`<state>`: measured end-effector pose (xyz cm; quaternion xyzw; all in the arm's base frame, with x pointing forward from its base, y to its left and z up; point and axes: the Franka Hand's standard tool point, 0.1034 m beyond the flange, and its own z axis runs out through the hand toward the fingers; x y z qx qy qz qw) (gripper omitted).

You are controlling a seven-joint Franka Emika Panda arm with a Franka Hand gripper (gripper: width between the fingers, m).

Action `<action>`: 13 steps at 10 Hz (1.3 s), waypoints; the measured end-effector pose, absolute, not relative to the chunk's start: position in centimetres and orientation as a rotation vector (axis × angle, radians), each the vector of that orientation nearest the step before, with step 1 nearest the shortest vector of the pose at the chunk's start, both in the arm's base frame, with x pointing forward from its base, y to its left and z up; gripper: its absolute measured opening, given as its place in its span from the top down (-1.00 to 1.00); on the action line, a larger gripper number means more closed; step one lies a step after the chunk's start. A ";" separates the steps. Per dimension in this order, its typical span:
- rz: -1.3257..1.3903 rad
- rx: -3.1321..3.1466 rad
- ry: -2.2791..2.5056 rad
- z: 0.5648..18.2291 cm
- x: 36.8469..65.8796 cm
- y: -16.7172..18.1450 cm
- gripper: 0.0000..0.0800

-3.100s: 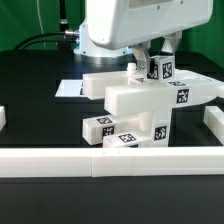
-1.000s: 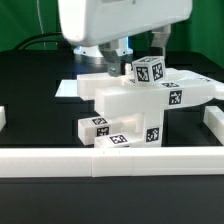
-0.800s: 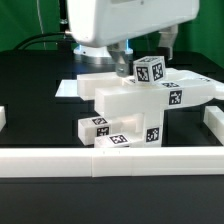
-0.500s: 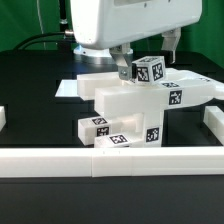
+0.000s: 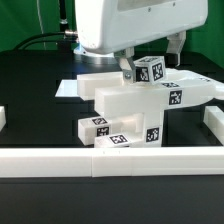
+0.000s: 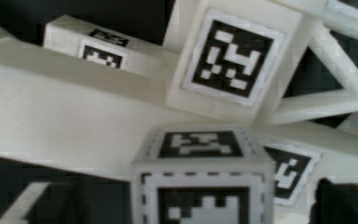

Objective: Assemble chair

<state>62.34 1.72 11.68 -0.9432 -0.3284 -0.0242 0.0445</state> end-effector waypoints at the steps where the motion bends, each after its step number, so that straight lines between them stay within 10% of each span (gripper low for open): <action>1: -0.070 -2.882 -1.003 11.6 62.2 1.7 -0.32; 4: -0.067 -2.882 -1.000 11.4 62.1 1.6 0.34; 13: -0.191 -3.059 -0.340 11.4 63.4 1.2 0.33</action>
Offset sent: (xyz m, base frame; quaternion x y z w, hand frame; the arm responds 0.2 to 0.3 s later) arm 0.0000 0.0000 0.0000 0.0000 0.0000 0.0000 1.0000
